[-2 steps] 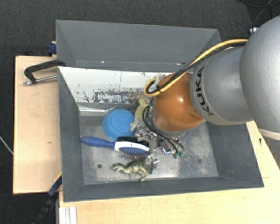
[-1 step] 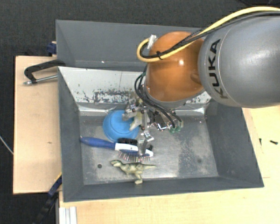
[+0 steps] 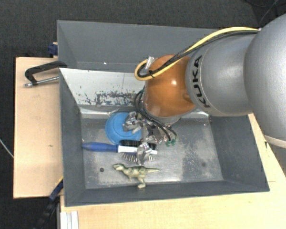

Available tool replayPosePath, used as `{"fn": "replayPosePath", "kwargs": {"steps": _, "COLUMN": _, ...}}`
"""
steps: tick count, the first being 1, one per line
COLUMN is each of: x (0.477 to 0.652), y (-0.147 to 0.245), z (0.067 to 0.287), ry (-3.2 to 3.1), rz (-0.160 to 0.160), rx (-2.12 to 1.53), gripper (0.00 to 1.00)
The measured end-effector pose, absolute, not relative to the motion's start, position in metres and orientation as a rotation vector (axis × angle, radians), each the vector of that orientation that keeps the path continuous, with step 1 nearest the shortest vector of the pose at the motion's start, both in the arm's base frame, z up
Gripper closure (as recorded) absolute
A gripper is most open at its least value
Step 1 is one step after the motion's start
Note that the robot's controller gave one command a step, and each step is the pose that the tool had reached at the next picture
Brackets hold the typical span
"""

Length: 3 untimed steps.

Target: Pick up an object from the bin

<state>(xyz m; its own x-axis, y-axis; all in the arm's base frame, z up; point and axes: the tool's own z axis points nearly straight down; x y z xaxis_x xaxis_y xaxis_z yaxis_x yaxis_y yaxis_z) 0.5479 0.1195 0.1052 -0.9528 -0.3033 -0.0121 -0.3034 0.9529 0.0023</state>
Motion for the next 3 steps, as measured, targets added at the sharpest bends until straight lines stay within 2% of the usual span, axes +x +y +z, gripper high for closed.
{"fn": "replayPosePath", "kwargs": {"steps": 1, "x": 0.551, "y": 0.12, "z": 0.108, "ry": 3.083, "rz": 0.009, "rx": -0.478, "gripper": 1.0}}
{"fn": "replayPosePath", "kwargs": {"steps": 2, "x": 0.54, "y": 0.127, "z": 0.217, "ry": 3.095, "rz": 0.003, "rx": -0.463, "gripper": 1.0}}
{"fn": "replayPosePath", "kwargs": {"steps": 3, "x": 0.539, "y": 0.126, "z": 0.212, "ry": 3.102, "rz": 0.002, "rx": -0.464, "gripper": 0.0}}
